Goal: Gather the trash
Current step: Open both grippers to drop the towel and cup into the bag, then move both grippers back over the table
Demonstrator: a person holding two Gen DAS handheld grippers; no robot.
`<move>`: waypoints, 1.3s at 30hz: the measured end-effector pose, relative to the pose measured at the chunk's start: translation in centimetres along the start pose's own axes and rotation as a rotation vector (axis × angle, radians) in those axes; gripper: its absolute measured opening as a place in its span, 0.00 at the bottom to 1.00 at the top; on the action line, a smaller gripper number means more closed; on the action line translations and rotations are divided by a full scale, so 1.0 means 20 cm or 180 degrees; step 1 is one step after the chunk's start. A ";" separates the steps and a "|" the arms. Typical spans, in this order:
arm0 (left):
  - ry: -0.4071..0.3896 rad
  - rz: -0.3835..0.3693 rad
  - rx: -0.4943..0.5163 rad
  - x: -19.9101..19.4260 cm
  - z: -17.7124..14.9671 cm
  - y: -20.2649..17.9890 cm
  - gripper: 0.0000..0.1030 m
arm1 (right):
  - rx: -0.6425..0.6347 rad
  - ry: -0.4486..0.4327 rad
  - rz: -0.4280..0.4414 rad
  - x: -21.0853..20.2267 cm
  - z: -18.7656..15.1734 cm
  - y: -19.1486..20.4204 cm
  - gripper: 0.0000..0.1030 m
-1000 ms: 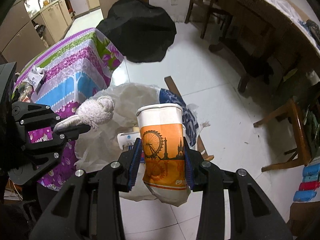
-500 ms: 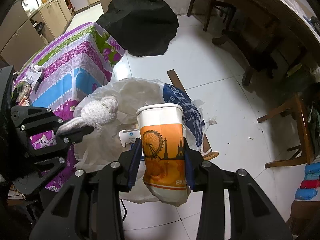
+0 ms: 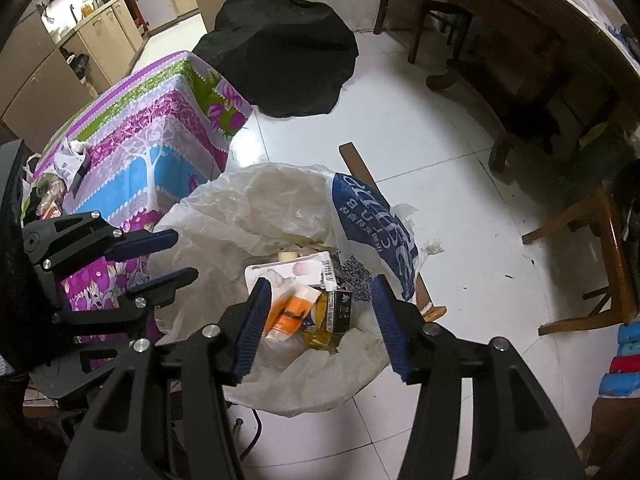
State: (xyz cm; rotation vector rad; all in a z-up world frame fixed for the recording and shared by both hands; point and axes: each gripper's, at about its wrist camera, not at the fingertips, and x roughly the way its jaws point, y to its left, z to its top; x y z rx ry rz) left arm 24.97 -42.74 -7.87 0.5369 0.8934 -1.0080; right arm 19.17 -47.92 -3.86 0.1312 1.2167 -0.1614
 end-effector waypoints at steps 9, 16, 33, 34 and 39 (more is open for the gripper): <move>0.0003 0.0092 0.0022 -0.03 -0.04 -0.02 0.30 | -0.0047 0.0027 -0.0054 -0.01 -0.01 0.03 0.49; -0.0157 0.0364 -0.0040 -0.10 -0.08 0.03 0.30 | -0.0016 -0.0146 -0.0053 -0.04 -0.02 0.06 0.49; -0.0270 0.0881 -0.0470 -0.33 -0.37 0.30 0.32 | -0.0051 -0.0334 0.0130 0.09 -0.04 0.32 0.49; -0.0285 0.0907 -0.0471 -0.35 -0.40 0.30 0.32 | -0.0064 -0.0347 0.0134 0.10 -0.04 0.34 0.49; -0.0333 0.0921 -0.0558 -0.43 -0.49 0.34 0.32 | -0.0101 -0.0485 0.0110 0.11 -0.06 0.45 0.49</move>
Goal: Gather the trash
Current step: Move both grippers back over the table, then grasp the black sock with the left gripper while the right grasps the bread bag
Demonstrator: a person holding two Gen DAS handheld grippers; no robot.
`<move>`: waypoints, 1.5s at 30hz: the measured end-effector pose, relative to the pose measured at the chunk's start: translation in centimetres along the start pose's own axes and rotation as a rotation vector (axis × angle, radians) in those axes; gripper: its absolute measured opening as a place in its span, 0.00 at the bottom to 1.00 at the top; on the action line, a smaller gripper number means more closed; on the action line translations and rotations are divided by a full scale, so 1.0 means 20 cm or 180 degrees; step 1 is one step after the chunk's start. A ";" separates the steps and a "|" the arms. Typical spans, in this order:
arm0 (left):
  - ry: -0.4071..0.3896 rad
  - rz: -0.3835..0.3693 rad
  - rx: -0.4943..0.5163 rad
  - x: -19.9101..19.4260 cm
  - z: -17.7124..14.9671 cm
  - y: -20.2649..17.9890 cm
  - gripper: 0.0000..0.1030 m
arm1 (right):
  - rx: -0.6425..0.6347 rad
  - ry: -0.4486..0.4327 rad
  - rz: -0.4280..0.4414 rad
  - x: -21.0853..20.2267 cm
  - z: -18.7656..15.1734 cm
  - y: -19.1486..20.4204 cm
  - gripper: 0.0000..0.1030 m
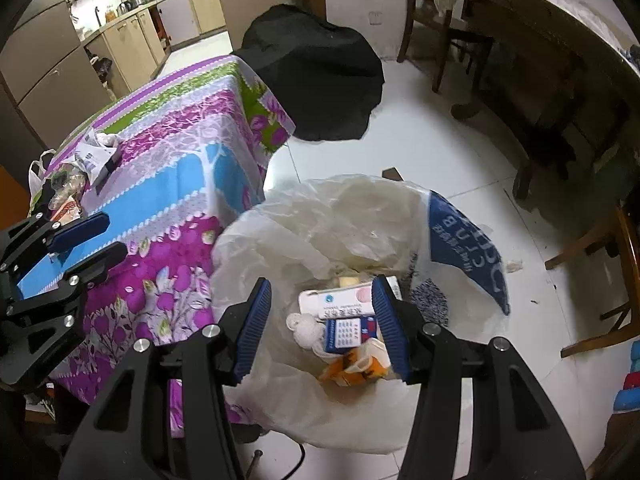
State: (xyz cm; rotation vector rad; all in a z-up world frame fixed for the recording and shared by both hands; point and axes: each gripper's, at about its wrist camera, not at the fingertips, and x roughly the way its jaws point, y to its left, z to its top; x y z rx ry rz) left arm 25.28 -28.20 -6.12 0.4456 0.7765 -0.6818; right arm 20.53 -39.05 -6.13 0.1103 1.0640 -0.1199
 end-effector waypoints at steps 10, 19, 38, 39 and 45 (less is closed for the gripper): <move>-0.0126 0.0203 -0.0430 -0.19 -0.17 0.26 0.34 | -0.0112 -0.0376 0.0115 -0.03 -0.05 0.26 0.49; -0.0167 0.0517 -0.0786 -0.36 -0.36 0.56 0.35 | -0.0213 -0.0451 0.0509 0.02 -0.06 0.61 0.49; -0.0106 0.1022 -0.1718 -0.42 -0.78 1.46 0.42 | -0.0382 -0.0494 0.0951 0.12 -0.05 1.23 0.52; -0.0100 0.1036 -0.1731 -0.39 -0.78 1.49 0.45 | -0.0373 -0.0484 0.0944 0.12 -0.05 1.24 0.53; -0.0180 0.0959 -0.1665 -0.26 -0.74 1.58 0.67 | -0.0296 -0.0375 0.0897 0.19 -0.04 1.26 0.54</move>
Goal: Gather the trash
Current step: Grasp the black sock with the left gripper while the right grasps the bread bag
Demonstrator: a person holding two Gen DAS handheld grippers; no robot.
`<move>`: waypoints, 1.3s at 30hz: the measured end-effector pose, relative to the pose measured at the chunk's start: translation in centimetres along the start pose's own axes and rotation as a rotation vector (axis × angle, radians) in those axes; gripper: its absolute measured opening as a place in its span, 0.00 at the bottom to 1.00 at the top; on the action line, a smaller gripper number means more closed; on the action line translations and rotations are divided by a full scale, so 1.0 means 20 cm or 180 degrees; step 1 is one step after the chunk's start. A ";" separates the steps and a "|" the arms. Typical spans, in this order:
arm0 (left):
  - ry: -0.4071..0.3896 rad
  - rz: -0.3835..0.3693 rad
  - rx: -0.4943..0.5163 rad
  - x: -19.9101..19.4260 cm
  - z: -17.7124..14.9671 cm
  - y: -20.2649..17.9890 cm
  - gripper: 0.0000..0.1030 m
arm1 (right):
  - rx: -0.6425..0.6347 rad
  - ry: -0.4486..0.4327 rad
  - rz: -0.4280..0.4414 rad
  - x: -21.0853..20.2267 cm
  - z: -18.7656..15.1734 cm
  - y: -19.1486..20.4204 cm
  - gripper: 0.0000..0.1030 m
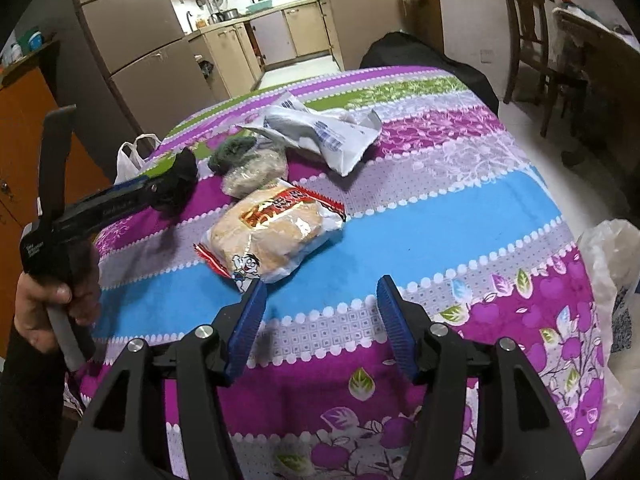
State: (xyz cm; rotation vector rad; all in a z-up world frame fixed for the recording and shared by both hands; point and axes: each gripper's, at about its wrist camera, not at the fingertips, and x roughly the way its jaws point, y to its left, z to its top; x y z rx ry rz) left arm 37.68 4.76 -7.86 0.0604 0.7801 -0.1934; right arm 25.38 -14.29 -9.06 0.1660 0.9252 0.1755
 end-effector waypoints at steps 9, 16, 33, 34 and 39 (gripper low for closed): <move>0.0124 -0.0073 -0.0195 0.15 0.03 0.02 0.53 | -0.0063 -0.0058 -0.0021 0.02 0.02 0.07 0.54; -0.0026 -0.0020 -0.0458 -0.07 -0.11 0.09 0.52 | 0.0070 -0.0115 0.0114 0.03 0.05 0.14 0.59; 0.0169 -0.0183 -0.0622 -0.26 -0.36 0.11 0.52 | -0.0588 0.0047 0.0119 0.25 0.17 0.19 0.85; 0.0173 -0.0182 -0.0619 -0.25 -0.36 0.10 0.52 | -0.0598 0.0026 0.0125 0.25 0.17 0.19 0.83; 0.0185 -0.0190 -0.0588 -0.26 -0.36 0.07 0.52 | -0.0543 -0.0054 0.0207 0.21 0.14 0.17 0.65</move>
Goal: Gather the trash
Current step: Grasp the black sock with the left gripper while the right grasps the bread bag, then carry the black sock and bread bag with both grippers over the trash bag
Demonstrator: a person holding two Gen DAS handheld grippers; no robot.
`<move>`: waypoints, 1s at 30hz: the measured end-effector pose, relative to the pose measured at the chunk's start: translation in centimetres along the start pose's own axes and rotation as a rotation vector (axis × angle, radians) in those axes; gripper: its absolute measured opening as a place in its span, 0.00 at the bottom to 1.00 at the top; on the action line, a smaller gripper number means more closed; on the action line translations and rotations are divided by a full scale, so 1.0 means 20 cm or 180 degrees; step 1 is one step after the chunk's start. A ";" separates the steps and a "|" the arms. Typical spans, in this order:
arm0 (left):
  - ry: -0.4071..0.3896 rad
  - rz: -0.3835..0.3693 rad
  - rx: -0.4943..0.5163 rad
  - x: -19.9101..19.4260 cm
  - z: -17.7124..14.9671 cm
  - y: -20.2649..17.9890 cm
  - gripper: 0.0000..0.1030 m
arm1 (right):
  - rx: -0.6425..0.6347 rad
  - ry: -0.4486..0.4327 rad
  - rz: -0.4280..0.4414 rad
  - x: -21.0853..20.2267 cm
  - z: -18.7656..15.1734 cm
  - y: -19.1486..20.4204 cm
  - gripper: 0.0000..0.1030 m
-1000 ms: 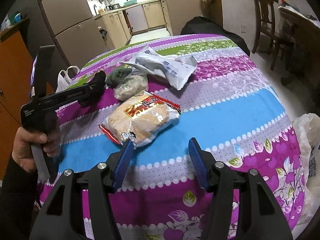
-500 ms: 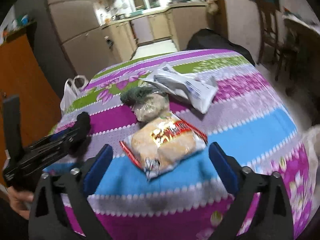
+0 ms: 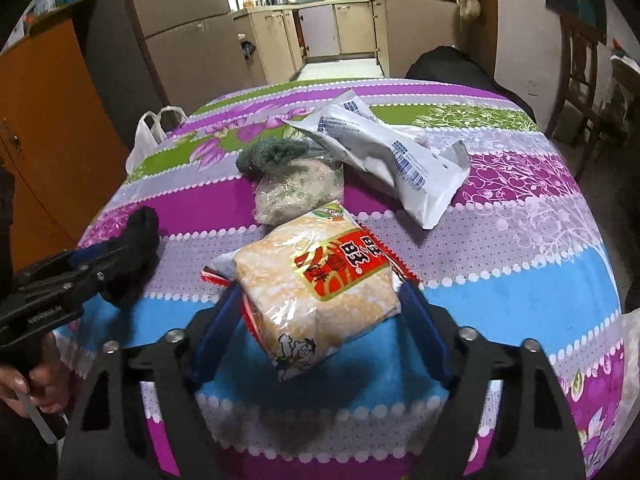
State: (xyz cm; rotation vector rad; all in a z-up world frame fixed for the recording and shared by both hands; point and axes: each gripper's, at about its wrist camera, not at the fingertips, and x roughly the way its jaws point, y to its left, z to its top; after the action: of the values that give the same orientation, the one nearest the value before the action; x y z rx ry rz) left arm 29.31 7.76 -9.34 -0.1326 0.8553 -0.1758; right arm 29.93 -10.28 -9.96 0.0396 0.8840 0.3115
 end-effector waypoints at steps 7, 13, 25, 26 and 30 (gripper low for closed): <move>-0.0012 0.0023 0.0110 -0.03 -0.03 -0.09 0.52 | 0.0088 -0.0107 0.0098 -0.09 -0.06 0.00 0.51; -0.0091 0.0085 0.0275 -0.08 -0.05 -0.19 0.52 | 0.0266 -0.0262 0.0156 -0.24 -0.13 0.00 0.50; -0.0165 0.0254 0.0506 -0.14 -0.10 -0.33 0.52 | 0.0136 -0.0423 0.0025 -0.43 -0.23 0.06 0.50; -0.0177 0.0282 0.0534 -0.14 -0.10 -0.34 0.52 | 0.0147 -0.0422 0.0029 -0.44 -0.23 0.06 0.50; -0.0180 0.0312 0.0574 -0.16 -0.11 -0.37 0.52 | 0.0213 -0.0443 0.0010 -0.46 -0.25 0.02 0.50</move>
State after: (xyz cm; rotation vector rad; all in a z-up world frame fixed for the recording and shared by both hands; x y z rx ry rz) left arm 24.82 1.06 -6.90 0.0727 0.7838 -0.1558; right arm 20.59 -12.95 -6.05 0.1234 0.7560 0.2785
